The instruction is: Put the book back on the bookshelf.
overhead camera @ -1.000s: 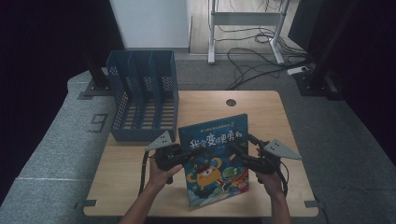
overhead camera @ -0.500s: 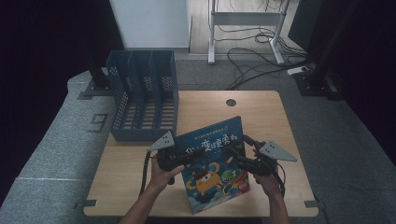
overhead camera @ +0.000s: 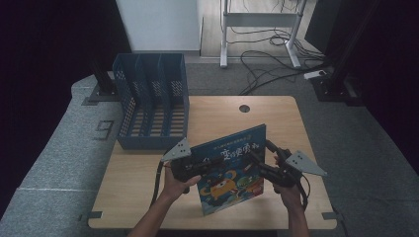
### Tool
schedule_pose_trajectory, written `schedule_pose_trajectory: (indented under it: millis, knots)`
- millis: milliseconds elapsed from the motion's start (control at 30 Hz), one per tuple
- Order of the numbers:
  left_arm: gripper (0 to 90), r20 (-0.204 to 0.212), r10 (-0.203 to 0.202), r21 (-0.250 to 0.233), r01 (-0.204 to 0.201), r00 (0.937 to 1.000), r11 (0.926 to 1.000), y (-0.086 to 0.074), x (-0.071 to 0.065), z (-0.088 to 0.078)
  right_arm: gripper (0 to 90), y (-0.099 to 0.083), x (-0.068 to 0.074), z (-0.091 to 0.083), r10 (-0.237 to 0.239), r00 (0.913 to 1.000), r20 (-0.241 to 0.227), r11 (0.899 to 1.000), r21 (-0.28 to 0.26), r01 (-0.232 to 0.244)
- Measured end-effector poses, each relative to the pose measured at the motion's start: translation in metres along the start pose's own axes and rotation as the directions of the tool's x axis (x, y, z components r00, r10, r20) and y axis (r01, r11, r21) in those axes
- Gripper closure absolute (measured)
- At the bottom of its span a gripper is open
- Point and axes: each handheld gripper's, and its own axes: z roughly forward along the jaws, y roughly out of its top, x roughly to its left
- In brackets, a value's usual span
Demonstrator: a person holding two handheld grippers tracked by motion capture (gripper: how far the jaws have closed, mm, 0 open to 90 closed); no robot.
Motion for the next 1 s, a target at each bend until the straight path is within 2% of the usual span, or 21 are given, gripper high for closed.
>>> schedule_pose_trajectory:
  millis: [167,533,633,767,867,1000]
  knots:
    - [78.0,-0.015,-0.002,0.005,0.002,0.9999,1.0000,-0.001,-0.002,-0.001,32.1,-0.002,0.001,0.003,-0.003,1.0000,0.004,1.000,0.009,0.003]
    - [78.8,-0.033,0.000,-0.021,0.000,0.9994,0.9998,-0.004,-0.007,0.000,31.3,-0.002,0.002,0.002,-0.006,1.0000,-0.001,1.000,0.006,0.006]
    - [80.7,-0.014,-0.017,-0.035,0.017,0.9998,0.9993,-0.005,-0.007,0.000,32.0,-0.002,0.001,0.001,-0.006,1.0000,-0.007,1.000,0.005,0.006]
    - [81.6,-0.017,-0.029,-0.043,0.029,0.9994,0.9987,-0.006,-0.008,-0.001,32.0,-0.004,-0.001,0.002,-0.003,0.9999,-0.014,1.000,0.014,0.003]
    - [81.8,-0.015,-0.031,-0.047,0.031,0.9994,0.9984,-0.006,-0.010,0.000,31.3,-0.006,-0.004,0.003,0.012,0.9999,-0.004,1.000,0.021,-0.012]
    - [81.9,-0.018,-0.036,-0.047,0.035,0.9992,0.9983,-0.006,-0.011,0.000,30.7,-0.008,-0.010,0.002,0.056,0.9983,-0.017,0.998,0.025,-0.056]
